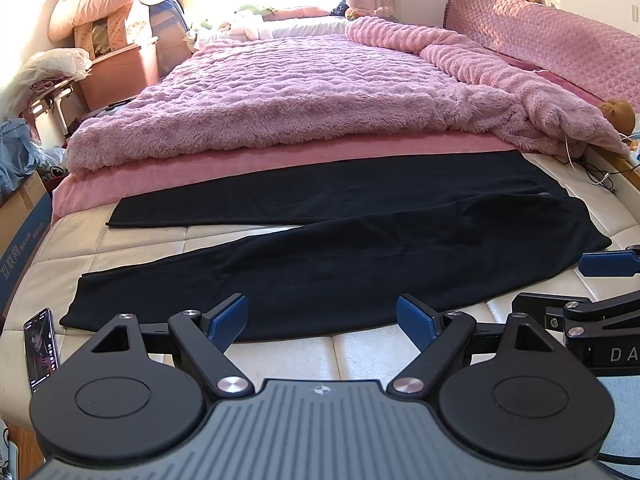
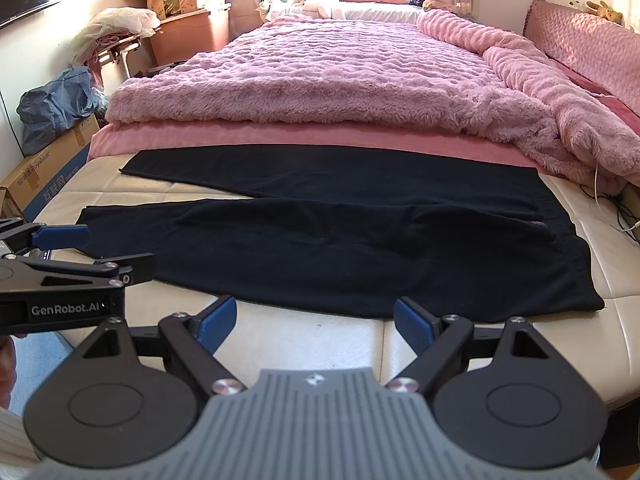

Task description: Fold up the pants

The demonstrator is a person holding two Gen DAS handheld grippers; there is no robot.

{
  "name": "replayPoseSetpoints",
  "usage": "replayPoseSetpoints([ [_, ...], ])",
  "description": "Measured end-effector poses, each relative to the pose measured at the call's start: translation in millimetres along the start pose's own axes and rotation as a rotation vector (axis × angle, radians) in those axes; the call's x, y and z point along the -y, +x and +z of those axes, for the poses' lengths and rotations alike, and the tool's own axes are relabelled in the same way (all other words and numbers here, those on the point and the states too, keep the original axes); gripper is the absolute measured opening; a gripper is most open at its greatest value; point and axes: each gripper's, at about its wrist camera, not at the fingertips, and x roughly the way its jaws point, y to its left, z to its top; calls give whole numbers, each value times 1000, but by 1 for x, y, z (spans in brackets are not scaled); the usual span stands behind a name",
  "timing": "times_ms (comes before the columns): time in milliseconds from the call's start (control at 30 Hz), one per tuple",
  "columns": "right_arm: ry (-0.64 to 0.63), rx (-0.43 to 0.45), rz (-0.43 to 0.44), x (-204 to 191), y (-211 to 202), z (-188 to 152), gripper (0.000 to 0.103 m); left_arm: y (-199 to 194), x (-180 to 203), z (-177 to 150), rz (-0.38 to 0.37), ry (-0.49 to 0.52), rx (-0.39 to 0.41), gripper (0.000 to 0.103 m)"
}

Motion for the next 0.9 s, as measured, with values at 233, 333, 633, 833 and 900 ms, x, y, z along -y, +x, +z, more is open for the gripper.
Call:
replayPoseSetpoints([
  [233,-4,1,4,0,-5,0,82,0,2,0,1,1,-5,98],
  [333,-3,2,3,1,-5,0,82,0,2,0,2,2,-3,98],
  [633,-2,5,2,1,-6,1,82,-1,4,0,-1,8,-5,98],
  [833,1,9,3,1,-8,2,82,0,2,1,-3,6,-9,98],
  [900,1,9,4,1,-9,2,82,0,3,1,-4,7,-10,98],
])
